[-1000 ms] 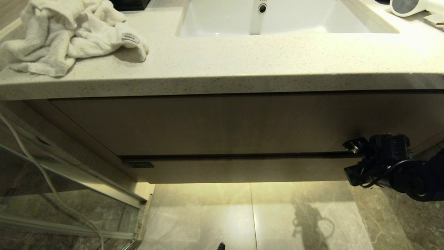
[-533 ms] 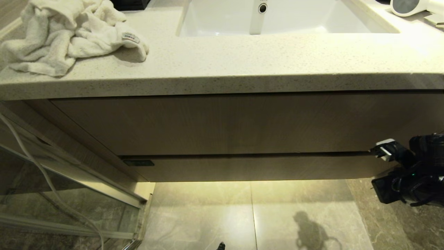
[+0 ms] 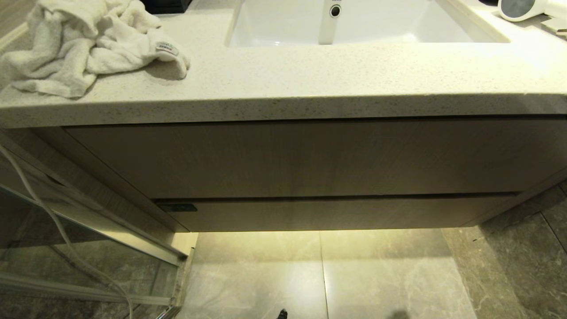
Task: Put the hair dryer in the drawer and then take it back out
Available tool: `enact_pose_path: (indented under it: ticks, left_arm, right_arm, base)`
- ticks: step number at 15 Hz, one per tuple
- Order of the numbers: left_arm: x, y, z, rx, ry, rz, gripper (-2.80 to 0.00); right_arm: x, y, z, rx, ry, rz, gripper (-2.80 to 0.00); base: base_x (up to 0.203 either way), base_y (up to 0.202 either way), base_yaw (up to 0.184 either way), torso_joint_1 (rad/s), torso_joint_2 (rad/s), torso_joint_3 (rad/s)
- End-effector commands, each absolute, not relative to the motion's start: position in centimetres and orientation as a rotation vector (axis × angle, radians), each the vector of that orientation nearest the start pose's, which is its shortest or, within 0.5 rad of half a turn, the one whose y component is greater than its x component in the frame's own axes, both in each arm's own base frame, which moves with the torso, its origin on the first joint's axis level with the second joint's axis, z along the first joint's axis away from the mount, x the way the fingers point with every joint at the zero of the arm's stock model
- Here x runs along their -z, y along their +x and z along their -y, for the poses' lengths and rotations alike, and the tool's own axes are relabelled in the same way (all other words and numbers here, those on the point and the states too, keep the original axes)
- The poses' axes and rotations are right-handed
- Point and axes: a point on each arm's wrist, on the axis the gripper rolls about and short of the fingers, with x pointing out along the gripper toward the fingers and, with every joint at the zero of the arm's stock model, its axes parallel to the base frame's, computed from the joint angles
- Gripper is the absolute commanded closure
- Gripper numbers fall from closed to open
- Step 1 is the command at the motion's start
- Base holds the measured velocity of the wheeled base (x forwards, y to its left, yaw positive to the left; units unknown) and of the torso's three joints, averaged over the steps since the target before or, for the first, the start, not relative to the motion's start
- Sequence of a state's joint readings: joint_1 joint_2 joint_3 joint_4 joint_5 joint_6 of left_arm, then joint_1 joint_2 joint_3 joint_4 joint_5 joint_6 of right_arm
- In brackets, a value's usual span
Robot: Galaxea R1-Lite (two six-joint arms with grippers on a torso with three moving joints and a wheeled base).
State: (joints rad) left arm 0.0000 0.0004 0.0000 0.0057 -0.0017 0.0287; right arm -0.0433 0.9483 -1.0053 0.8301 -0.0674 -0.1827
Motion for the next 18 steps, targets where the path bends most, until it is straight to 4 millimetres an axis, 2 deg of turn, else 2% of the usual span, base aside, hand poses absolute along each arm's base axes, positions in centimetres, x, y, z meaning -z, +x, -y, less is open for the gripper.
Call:
enact_pose_path:
  ticks: [1,2,3,6,8,9,11,14,16,18]
  left_arm:
    - [-7.4,-2.3,0.0,0.002,0.029,-0.009,0.00]
    - [-7.4,-2.3,0.0,0.002,0.029,-0.009,0.00]
    - [-7.5,-2.3,0.0,0.002,0.029,-0.008,0.00]
    - [-7.4,-2.3,0.0,0.002,0.029,-0.009,0.00]
    - [-7.4,-2.3,0.0,0.002,0.029,-0.009,0.00]
    - [-7.5,-2.3,0.0,0.002,0.028,-0.008,0.00]
    - [-7.4,-2.3,0.0,0.002,0.028,-0.009,0.00]
    - [-7.4,-2.3,0.0,0.001,0.021,-0.007,0.00]
    - [-7.5,-2.3,0.0,0.000,0.014,-0.008,0.00]
    - [-7.5,-2.3,0.0,0.000,0.014,-0.008,0.00]
  right_arm:
    - [-24.5,-1.5,0.3,0.025,-0.244,-0.696,0.00]
    - [-22.9,-3.0,0.6,0.043,-0.279,-0.696,0.00]
    - [-20.9,-3.4,0.8,0.075,-0.301,-0.719,0.00]
    - [-15.9,-3.4,0.5,0.192,-0.276,-0.627,0.00]
    - [-12.2,-1.5,0.3,0.150,-0.233,-0.481,0.00]
    - [-11.0,-0.4,0.2,0.108,-0.206,-0.328,0.00]
    - [-10.1,0.2,0.0,0.023,-0.182,-0.081,0.00]
    - [-9.4,-1.8,-0.1,-0.005,-0.175,0.111,0.00]
    - [-8.4,-2.4,-0.1,-0.015,-0.141,0.098,0.00]
    - [-7.4,-2.4,0.0,-0.021,-0.091,-0.023,0.00]
  base:
    - [0.000,0.000,0.000,0.000,0.00,0.000]
    - [0.000,0.000,0.000,0.000,0.00,0.000]
    - [0.000,0.000,0.000,0.000,0.00,0.000]
    - [0.000,0.000,0.000,0.000,0.00,0.000]
    - [0.000,0.000,0.000,0.000,0.00,0.000]
    - [0.000,0.000,0.000,0.000,0.00,0.000]
    - [0.000,0.000,0.000,0.000,0.00,0.000]
    - [0.000,0.000,0.000,0.000,0.00,0.000]
    - [0.000,0.000,0.000,0.000,0.00,0.000]
    - [0.000,0.000,0.000,0.000,0.00,0.000]
